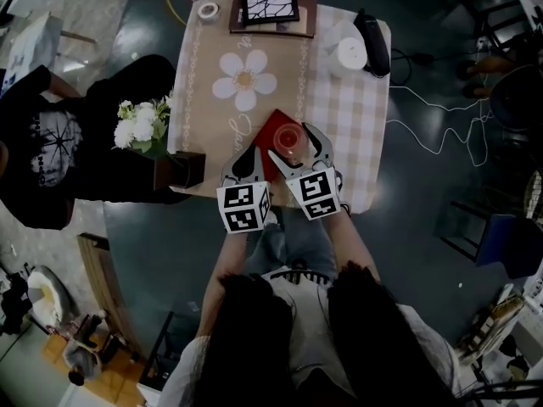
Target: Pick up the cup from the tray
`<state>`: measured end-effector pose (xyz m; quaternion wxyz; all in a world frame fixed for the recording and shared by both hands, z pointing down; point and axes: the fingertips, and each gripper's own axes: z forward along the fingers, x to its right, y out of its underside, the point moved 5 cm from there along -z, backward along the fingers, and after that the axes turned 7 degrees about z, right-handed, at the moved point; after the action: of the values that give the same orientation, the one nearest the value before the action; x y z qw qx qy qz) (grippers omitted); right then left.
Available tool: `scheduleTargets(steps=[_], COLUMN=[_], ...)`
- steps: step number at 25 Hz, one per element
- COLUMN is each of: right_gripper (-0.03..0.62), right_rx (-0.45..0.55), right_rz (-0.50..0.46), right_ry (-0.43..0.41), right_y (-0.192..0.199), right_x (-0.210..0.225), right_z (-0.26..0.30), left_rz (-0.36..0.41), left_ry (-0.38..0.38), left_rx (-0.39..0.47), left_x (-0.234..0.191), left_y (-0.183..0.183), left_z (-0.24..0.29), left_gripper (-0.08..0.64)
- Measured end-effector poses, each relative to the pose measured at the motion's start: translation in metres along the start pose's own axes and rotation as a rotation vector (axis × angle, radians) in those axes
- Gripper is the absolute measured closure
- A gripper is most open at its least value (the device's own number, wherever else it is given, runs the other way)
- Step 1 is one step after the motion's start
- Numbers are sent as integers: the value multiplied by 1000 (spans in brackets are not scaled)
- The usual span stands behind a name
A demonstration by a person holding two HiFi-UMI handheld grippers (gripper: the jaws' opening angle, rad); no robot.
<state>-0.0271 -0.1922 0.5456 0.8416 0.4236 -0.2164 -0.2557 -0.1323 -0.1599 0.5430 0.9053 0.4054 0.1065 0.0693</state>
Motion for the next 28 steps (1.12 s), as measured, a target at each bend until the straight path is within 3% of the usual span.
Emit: scheduleTargets(steps=[15,28], right_gripper=[198,199], right_rx=[-1,-27], right_rz=[57,111], right_ry=[160,218], right_y=[18,50], right_x=[52,83], right_z=[-50,-68], left_rz=[69,118], left_ry=[121,167], left_rx=[3,-4], left_x=[56,88], left_y=[-10,-12], left_z=[18,31], left_gripper=[552,552])
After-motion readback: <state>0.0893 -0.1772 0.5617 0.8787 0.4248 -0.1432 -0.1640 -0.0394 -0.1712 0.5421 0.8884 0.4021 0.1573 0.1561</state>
